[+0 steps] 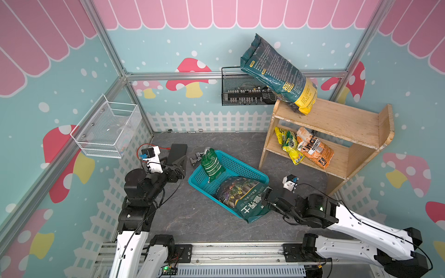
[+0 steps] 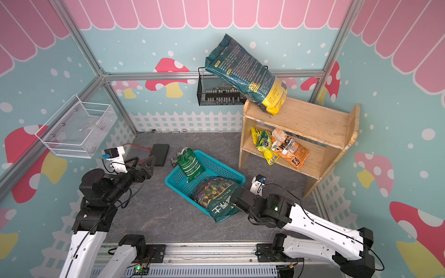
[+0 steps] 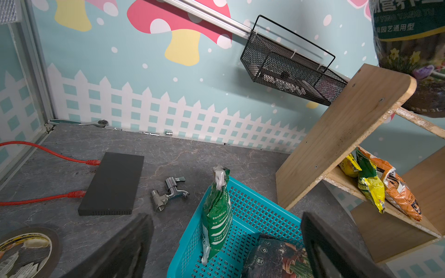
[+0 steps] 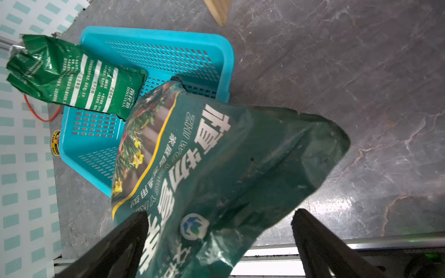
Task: Take down the fertilizer bag from the shelf
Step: Place the fertilizer bag in the storage box.
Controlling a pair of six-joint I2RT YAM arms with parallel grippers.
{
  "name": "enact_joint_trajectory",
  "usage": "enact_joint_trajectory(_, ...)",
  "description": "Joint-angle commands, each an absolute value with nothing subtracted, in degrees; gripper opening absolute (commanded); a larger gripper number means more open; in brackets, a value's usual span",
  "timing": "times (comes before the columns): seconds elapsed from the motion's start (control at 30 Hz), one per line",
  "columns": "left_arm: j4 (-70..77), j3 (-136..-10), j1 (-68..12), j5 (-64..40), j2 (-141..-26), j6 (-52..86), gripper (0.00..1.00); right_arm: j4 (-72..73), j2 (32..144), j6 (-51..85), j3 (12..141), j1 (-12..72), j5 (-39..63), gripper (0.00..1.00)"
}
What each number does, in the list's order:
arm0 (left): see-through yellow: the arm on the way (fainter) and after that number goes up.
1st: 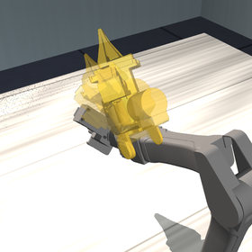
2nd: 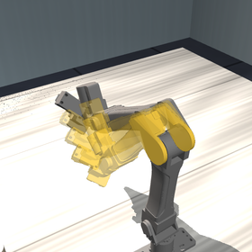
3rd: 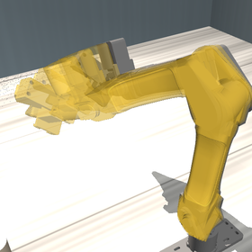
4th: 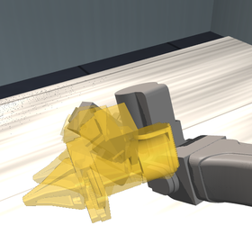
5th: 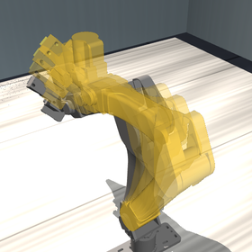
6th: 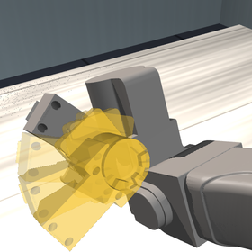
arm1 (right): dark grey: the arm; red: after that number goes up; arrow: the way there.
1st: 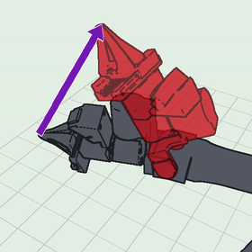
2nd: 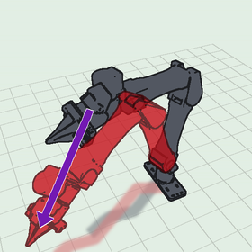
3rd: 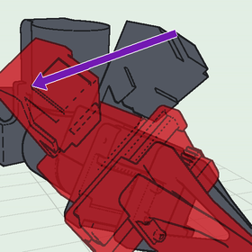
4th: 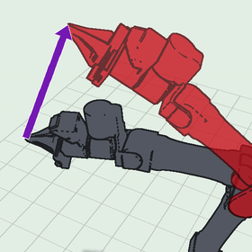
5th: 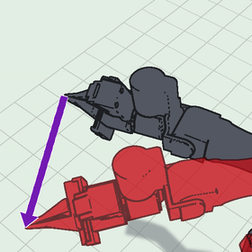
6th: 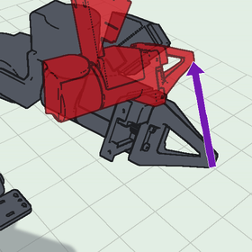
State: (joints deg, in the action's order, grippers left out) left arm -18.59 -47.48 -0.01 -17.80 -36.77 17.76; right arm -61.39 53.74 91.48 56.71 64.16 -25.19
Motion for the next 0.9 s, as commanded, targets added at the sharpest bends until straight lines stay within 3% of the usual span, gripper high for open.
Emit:
enact_joint_trajectory(0.0, -17.8, -46.74, 0.31, -18.37, -36.58, 17.75, 0.99, -64.25, 52.67, 96.72, 54.82, 64.07, -24.83, 0.99)
enact_joint_trajectory(0.2, -17.82, -46.84, 0.35, -18.41, -36.51, 17.75, 0.99, -61.26, 51.78, 97.08, 52.65, 64.07, -23.77, 0.97)
enact_joint_trajectory(0.23, -17.81, -46.8, 0.3, -18.46, -36.52, 17.75, 0.99, -60.12, 51.59, 96.87, 51.92, 64.08, -23.82, 0.88)
enact_joint_trajectory(0.27, -17.76, -46.83, 0.35, -18.46, -36.45, 17.75, 0.99, -58.26, 51.44, 96.15, 51.1, 64.07, -23.9, 0.71)
enact_joint_trajectory(0.33, -17.76, -46.85, 0.31, -18.53, -36.46, 17.75, 0.99, -54.46, 51.15, 94.47, 50.36, 64.12, -24.61, 0.18)
enact_joint_trajectory(0.37, -17.82, -46.78, 0.33, -18.54, -36.55, 17.75, 0.99, -52.98, 51.36, 93.6, 50.58, 64.08, -25.26, 0.06)
enact_joint_trajectory(0.4, -17.77, -46.84, 0.31, -18.54, -36.51, 17.75, 0.99, -51.61, 51.93, 92.21, 51.56, 63.99, -26.05, 0.0)
enact_joint_trajectory(0.87, -17.78, -46.76, 0.34, -18.37, -36.16, 17.75, 0.99, -50.58, 85.61, 72.35, 91.84, 61.73, -32.55, 0.0)
